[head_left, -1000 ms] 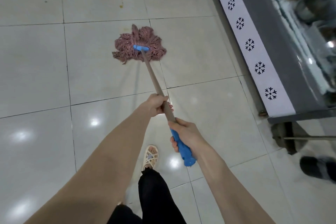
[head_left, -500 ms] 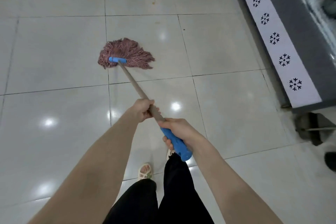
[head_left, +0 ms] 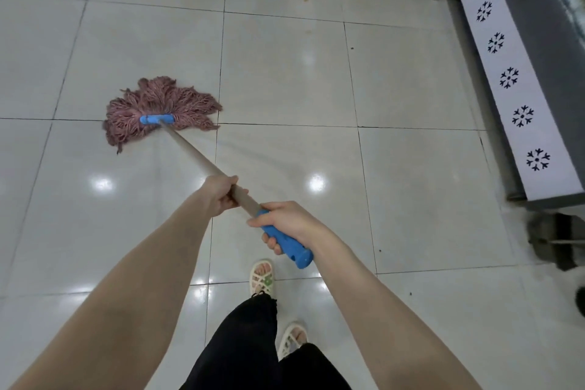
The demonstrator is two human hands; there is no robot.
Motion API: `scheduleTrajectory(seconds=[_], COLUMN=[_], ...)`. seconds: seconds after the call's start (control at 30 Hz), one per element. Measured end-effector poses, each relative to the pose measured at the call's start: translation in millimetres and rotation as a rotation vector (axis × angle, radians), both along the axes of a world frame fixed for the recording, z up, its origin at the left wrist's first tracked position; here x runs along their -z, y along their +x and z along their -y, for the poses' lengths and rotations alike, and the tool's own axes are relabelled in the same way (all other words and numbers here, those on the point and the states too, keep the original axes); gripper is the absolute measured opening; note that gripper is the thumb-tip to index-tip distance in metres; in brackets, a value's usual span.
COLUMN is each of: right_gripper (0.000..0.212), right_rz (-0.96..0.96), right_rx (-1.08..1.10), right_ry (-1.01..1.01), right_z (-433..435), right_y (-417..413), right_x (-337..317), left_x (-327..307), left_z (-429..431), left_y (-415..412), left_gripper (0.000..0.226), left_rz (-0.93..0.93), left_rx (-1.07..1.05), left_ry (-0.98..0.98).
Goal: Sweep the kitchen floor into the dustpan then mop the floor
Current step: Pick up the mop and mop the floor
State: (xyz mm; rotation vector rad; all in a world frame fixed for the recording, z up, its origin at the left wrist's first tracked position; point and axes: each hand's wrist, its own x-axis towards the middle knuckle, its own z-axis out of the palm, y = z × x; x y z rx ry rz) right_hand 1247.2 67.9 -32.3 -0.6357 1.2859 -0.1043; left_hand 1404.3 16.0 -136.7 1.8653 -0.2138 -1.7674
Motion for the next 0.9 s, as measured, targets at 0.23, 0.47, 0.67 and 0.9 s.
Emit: scheduleTrajectory(seconds=[0.23, 0.47, 0.67, 0.9], right_gripper=[0.027, 0.025, 0.022, 0.027], right_rz=[-0.019, -0.095, -0.124, -0.11], right_rx=[0.143, 0.326, 0.523, 0.641], right_ry=[-0.003, 0.005, 0.006, -0.003], right_z=[-49, -123, -177, -199], right_y=[-57, -151, -216, -237], right_x=[-4, -10, -24, -22], left_x=[6, 8, -4, -3], left_z=[-30, -78, -114, -132], left_y=[-67, -184, -274, -315], left_gripper=[0.018, 0.035, 0.037, 0.025], left_rz=[-0.016, -0.058, -0.133, -0.178], left_rx=[0.092, 0.285, 0.449, 0.519], left_ry=[-0.024, -0.052, -0.081, -0.102])
